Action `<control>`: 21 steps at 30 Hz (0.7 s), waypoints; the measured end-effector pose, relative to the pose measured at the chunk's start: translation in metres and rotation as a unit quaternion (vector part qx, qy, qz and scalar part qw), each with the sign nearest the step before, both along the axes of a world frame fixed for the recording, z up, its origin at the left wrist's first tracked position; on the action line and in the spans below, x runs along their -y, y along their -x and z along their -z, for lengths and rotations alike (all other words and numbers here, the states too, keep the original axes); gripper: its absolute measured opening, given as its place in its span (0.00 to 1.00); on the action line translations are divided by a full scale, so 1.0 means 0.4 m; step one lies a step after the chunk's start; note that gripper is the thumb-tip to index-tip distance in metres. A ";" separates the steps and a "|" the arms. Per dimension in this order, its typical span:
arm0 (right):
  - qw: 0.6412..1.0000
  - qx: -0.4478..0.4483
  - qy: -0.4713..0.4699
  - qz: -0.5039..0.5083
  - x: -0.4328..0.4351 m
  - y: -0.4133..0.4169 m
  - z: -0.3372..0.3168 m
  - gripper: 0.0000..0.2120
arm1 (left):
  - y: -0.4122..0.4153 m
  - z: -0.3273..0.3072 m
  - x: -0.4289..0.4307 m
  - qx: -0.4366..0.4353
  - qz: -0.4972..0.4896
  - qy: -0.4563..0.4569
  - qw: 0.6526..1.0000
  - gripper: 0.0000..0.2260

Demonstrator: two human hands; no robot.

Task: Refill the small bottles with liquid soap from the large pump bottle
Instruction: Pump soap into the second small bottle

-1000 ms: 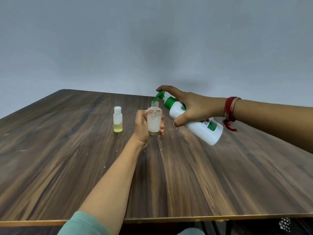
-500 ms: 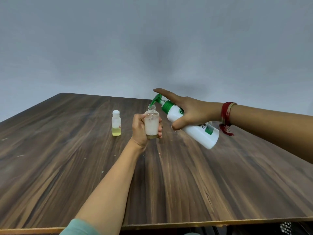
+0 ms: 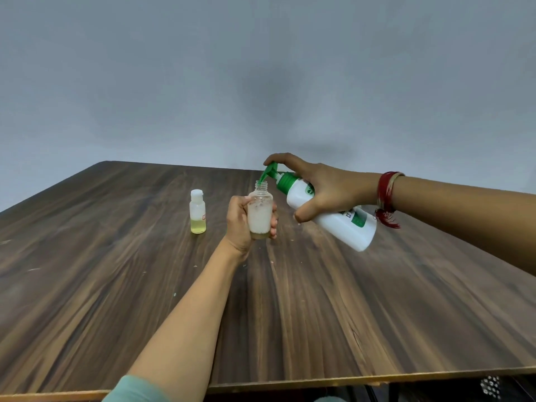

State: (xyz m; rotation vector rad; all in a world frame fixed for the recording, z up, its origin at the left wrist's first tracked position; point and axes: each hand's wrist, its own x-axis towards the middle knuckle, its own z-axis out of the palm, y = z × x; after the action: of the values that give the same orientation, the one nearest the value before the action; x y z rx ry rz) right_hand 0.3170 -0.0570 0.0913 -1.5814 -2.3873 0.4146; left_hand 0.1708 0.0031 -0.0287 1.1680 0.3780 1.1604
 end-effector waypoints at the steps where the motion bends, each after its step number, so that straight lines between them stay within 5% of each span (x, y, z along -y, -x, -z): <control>1: 1.000 -0.001 0.009 -0.004 -0.002 -0.004 0.000 0.44 | 0.001 0.001 -0.001 0.001 -0.001 -0.003 1.000 0.21; 6: 1.000 0.004 0.022 -0.003 -0.004 -0.005 -0.002 0.47 | -0.001 0.004 -0.003 -0.003 -0.001 -0.011 1.000 0.20; 14: 1.000 0.014 -0.017 0.006 -0.006 -0.005 -0.002 0.35 | -0.004 0.009 0.001 -0.026 0.009 -0.019 0.999 0.20; 21: 0.999 -0.019 0.030 -0.015 -0.011 -0.002 0.000 0.47 | 0.003 0.003 -0.001 -0.002 -0.011 -0.011 1.000 0.21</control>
State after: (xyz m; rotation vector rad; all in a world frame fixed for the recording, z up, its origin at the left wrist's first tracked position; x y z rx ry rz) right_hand 0.3180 -0.0526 0.0914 -1.5499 -2.3943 0.5206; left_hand 0.1696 0.0037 -0.0300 1.1893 0.3831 1.1834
